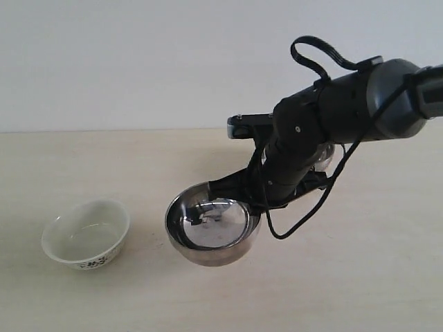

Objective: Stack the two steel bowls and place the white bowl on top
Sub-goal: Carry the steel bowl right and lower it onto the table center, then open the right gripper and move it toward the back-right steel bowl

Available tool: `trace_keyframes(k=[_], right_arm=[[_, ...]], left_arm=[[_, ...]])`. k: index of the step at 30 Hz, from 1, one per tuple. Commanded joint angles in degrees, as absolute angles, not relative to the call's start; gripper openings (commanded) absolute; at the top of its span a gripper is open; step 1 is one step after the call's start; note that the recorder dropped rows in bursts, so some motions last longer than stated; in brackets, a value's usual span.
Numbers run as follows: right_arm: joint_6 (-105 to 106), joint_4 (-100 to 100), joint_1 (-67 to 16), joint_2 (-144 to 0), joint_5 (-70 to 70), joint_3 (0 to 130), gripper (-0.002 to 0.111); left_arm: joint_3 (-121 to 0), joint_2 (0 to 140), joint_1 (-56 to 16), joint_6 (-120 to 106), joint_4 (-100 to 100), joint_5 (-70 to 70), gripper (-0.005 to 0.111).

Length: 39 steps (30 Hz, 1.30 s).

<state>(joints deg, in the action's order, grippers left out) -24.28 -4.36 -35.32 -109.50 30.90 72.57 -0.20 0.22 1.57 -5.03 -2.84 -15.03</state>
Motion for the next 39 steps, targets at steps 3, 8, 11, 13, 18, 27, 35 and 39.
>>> trace_keyframes(k=[3, 8, 11, 13, 18, 27, 35, 39], right_arm=[[-22.3, -1.3, -34.9, -110.1, 27.1, 72.6, 0.000], [-21.3, 0.7, -34.9, -112.0, 25.6, 72.6, 0.000], [-21.3, 0.7, -34.8, -112.8, 24.6, 72.6, 0.000], [-21.3, 0.7, -34.6, -113.2, 24.3, 72.6, 0.000], [-20.8, 0.7, -33.5, -114.1, 24.3, 72.6, 0.000], [-16.1, 3.8, -31.9, -114.1, 24.9, 72.6, 0.000], [-16.0, 3.9, -31.9, -114.1, 26.4, 72.6, 0.001], [-15.9, 3.9, -31.9, -114.1, 28.0, 72.6, 0.026]], left_arm=[[0.0, 0.0, 1.7, -4.5, -2.4, -14.6, 0.004], [0.0, 0.0, 1.7, -4.5, -2.4, -14.6, 0.004], [0.0, 0.0, 1.7, -4.5, -2.4, -14.6, 0.004], [0.0, 0.0, 1.7, -4.5, -2.4, -14.6, 0.004], [0.0, 0.0, 1.7, -4.5, -2.4, -14.6, 0.004], [0.0, 0.0, 1.7, -4.5, -2.4, -14.6, 0.004], [0.0, 0.0, 1.7, -4.5, -2.4, -14.6, 0.004], [0.0, 0.0, 1.7, -4.5, -2.4, -14.6, 0.004]])
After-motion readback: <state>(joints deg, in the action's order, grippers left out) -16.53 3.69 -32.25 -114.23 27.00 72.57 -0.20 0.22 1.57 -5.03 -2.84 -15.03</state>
